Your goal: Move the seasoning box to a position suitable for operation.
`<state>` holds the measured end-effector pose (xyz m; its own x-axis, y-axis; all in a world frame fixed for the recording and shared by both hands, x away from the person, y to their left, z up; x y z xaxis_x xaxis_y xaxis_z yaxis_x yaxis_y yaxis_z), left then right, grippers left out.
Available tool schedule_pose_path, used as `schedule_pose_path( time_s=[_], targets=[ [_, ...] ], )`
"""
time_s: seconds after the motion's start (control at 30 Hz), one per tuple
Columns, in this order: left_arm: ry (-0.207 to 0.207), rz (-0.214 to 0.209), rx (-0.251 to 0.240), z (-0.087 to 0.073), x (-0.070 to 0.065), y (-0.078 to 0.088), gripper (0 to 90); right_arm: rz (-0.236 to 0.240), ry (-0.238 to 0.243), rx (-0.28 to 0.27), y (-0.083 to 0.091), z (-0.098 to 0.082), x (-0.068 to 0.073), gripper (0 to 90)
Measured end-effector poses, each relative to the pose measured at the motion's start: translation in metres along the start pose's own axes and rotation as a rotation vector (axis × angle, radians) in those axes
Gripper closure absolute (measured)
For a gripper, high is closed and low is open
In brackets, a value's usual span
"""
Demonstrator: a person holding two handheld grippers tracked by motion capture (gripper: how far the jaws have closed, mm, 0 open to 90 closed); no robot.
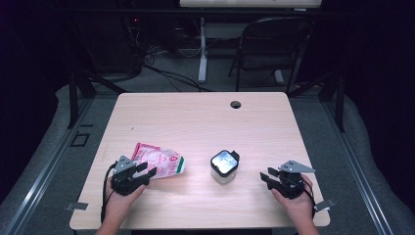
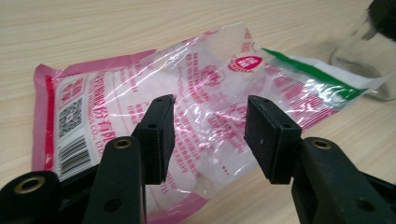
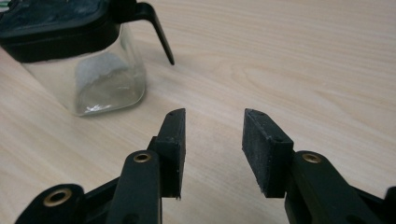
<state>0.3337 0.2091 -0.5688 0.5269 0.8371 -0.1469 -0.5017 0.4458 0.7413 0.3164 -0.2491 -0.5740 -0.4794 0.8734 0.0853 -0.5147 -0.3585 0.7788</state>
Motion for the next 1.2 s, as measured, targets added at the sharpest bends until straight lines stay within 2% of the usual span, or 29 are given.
schedule_pose_path(
  time_s=[0.13, 0.17, 0.27, 0.37, 0.4, 0.47, 0.53, 0.7, 0.8, 0.9, 1.0, 1.07, 1.1, 1.2],
  targets=[
    [-0.021, 0.003, 0.006, 0.0, -0.003, 0.001, 53.6, -0.009, 0.019, 0.028, 0.0, 0.0, -0.001, 59.7],
    [-0.026, -0.009, 0.026, -0.003, -0.005, 0.0, 53.6, -0.006, 0.011, 0.025, 0.004, 0.004, -0.002, 59.1],
    [-0.028, -0.013, 0.036, -0.006, -0.006, 0.001, 54.2, -0.009, -0.003, 0.006, 0.009, 0.009, -0.002, 58.6],
    [0.002, -0.021, 0.012, -0.007, -0.005, 0.006, 54.2, -0.025, 0.01, -0.012, 0.014, 0.014, 0.003, 59.5],
    [0.002, -0.021, 0.012, -0.007, -0.005, 0.006, 54.2, -0.025, 0.01, -0.012, 0.014, 0.014, 0.003, 59.5],
    [0.008, -0.018, 0.013, -0.009, -0.005, 0.005, 53.8, -0.013, 0.04, -0.013, 0.014, 0.016, 0.008, 60.9],
    [0.013, -0.015, 0.014, -0.009, -0.006, 0.006, 53.5, -0.009, 0.044, -0.018, 0.012, 0.018, 0.009, 61.0],
    [-0.006, 0.004, 0.003, -0.013, -0.008, 0.013, 53.4, 0.006, 0.078, -0.015, -0.002, 0.026, 0.015, 63.6],
    [0.01, 0.005, -0.002, -0.015, -0.008, 0.015, 53.5, 0.002, 0.105, 0.004, -0.012, 0.03, 0.018, 65.1],
    [0.02, 0.006, -0.006, -0.016, -0.009, 0.017, 53.6, 0.023, 0.114, 0.016, -0.021, 0.034, 0.022, 67.3],
    [0.02, 0.012, -0.012, -0.017, -0.009, 0.018, 53.7, 0.029, 0.142, 0.025, -0.029, 0.039, 0.026, 69.2],
    [0.023, 0.017, -0.009, -0.018, -0.009, 0.019, 53.8, 0.033, 0.14, 0.021, -0.032, 0.04, 0.027, 69.7],
    [0.026, 0.02, -0.013, -0.02, -0.009, 0.02, 53.8, 0.033, 0.152, 0.035, -0.037, 0.042, 0.027, 70.2],
    [0.038, 0.029, -0.015, -0.022, -0.008, 0.023, 53.9, 0.038, 0.151, 0.053, -0.045, 0.044, 0.027, 70.8]
  ],
)
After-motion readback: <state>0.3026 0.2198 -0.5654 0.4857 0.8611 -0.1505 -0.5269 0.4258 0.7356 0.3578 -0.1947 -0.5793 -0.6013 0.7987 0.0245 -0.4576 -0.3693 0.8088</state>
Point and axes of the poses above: each handheld gripper's, and its own axes: y roughly backward along the jaws, z roughly out of its top, x roughly to its left, the point moved 4 cm from there along -y, roughly forward along the jaws, and after that the axes turned 15 degrees about x, right-handed, at the moved point
